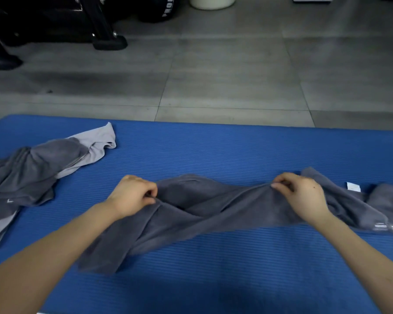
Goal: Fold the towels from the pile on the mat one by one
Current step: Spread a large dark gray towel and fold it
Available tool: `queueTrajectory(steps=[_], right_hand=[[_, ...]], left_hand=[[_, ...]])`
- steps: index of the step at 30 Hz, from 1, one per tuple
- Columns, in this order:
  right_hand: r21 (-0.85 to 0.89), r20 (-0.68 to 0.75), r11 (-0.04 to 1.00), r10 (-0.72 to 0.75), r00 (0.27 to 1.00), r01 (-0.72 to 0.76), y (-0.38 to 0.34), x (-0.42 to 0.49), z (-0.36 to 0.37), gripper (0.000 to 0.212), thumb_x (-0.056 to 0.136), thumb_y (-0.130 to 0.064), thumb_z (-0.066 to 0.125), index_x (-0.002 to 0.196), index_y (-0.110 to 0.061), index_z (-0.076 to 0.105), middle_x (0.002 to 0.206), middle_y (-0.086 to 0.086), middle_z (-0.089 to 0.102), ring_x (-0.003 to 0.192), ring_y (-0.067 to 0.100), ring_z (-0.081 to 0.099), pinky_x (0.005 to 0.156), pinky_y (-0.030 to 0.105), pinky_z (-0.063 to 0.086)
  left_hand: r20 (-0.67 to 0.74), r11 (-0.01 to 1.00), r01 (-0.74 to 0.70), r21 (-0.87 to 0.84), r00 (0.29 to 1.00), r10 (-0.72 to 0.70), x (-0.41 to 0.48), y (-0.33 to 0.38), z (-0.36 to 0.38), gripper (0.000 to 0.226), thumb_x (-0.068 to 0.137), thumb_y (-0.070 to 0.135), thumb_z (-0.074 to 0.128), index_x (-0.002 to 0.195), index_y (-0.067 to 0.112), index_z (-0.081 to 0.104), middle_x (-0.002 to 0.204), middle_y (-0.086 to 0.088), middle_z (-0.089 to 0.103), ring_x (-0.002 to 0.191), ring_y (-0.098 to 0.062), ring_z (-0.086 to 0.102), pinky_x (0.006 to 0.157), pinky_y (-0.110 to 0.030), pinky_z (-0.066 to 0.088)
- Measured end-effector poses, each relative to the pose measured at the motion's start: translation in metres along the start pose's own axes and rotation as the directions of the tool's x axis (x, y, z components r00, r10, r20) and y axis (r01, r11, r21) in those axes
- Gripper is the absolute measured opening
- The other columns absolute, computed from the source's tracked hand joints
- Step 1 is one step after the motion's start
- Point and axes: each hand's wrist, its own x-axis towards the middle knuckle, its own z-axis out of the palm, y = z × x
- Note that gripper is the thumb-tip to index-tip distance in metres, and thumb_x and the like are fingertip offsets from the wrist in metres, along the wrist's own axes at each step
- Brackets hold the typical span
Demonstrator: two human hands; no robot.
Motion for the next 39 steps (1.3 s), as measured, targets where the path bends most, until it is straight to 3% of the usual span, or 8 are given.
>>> queueTrajectory(steps=[7,13,16,23,28,31,36,39], right_hand=[[0.208,-0.202,0.977,0.089,0.975,-0.046,-0.02,0.008,-0.093,0.007,0.084,-0.022,0.067,0.087,-0.017,0.072,0.083,-0.003,0.071,0.073,-0.002,0.059,0.072,0.016,0.042],[0.158,0.199,0.987,-0.024,0.98,-0.008,-0.065,-0.016,-0.182,0.006,0.078,-0.019,0.076,0.073,-0.022,0.074,0.07,-0.014,0.07,0.069,0.001,0.062,0.063,0.01,0.043],[0.338,0.351,0.939,-0.065,0.934,-0.062,-0.089,-0.02,-0.233,0.004,0.07,-0.019,0.079,0.071,-0.023,0.077,0.074,-0.001,0.074,0.064,0.001,0.064,0.058,0.012,0.046],[0.506,0.581,0.852,-0.223,0.783,-0.133,-0.11,0.015,-0.305,0.061,0.034,-0.05,0.091,0.077,-0.008,0.077,0.08,0.016,0.073,0.071,0.015,0.069,0.063,0.02,0.054],[0.195,0.619,0.952,0.068,0.782,-0.237,-0.094,0.056,-0.251,0.038,0.051,-0.042,0.088,0.076,-0.015,0.077,0.076,0.002,0.072,0.071,0.014,0.063,0.058,0.024,0.045],[0.035,0.472,0.977,0.168,0.866,-0.209,-0.079,0.085,-0.189,0.007,0.076,-0.023,0.078,0.077,-0.017,0.074,0.075,0.001,0.068,0.071,0.016,0.057,0.052,0.025,0.039],[-0.151,0.247,0.978,0.177,0.953,-0.143,-0.071,0.129,-0.114,0.015,0.086,-0.017,0.065,0.098,-0.017,0.074,0.1,0.001,0.072,0.1,0.019,0.063,0.076,0.024,0.041],[-0.066,0.193,0.977,0.214,0.958,-0.205,-0.055,0.132,-0.096,0.026,0.089,-0.008,0.053,0.108,-0.015,0.07,0.107,0.005,0.07,0.09,0.018,0.059,0.076,0.025,0.042]], left_hand=[[-0.18,0.91,0.172,-0.377,0.95,-0.254,-0.005,0.023,-0.07,0.016,0.084,0.026,0.066,0.074,0.03,0.055,0.082,0.011,0.065,0.081,-0.013,0.059,0.075,-0.032,0.046],[0.047,0.815,0.056,-0.576,0.998,-0.036,-0.02,0.054,-0.132,0.017,0.085,0.017,0.066,0.072,0.022,0.058,0.071,0.008,0.058,0.072,-0.009,0.052,0.072,-0.029,0.042],[0.243,0.719,0.117,-0.685,0.967,0.074,-0.027,0.06,-0.187,0.021,0.075,0.041,0.073,0.07,0.025,0.061,0.068,-0.003,0.053,0.066,-0.01,0.046,0.062,-0.022,0.036],[0.313,0.614,0.109,-0.782,0.92,0.235,-0.038,0.032,-0.293,0.042,0.058,0.045,0.084,0.076,0.013,0.064,0.069,-0.008,0.056,0.061,-0.013,0.051,0.052,-0.021,0.036],[0.361,0.788,0.25,-0.563,0.932,-0.037,-0.013,0.006,-0.275,0.015,0.081,0.025,0.071,0.072,0.015,0.065,0.069,-0.008,0.06,0.063,-0.014,0.054,0.054,-0.024,0.04],[0.187,0.889,0.328,-0.318,0.941,-0.281,0.022,-0.012,-0.233,0.014,0.081,0.021,0.072,0.071,0.016,0.064,0.072,-0.006,0.062,0.067,-0.015,0.052,0.057,-0.024,0.037],[-0.152,0.878,0.478,-0.027,0.866,-0.477,0.08,-0.024,-0.172,0.005,0.087,0.021,0.057,0.082,0.023,0.058,0.109,-0.009,0.062,0.101,-0.029,0.056,0.082,-0.031,0.04],[-0.223,0.851,0.515,0.104,0.846,-0.485,0.099,-0.017,-0.131,0.026,0.086,0.014,0.054,0.11,0.023,0.06,0.119,-0.012,0.057,0.11,-0.033,0.053,0.093,-0.036,0.035]])
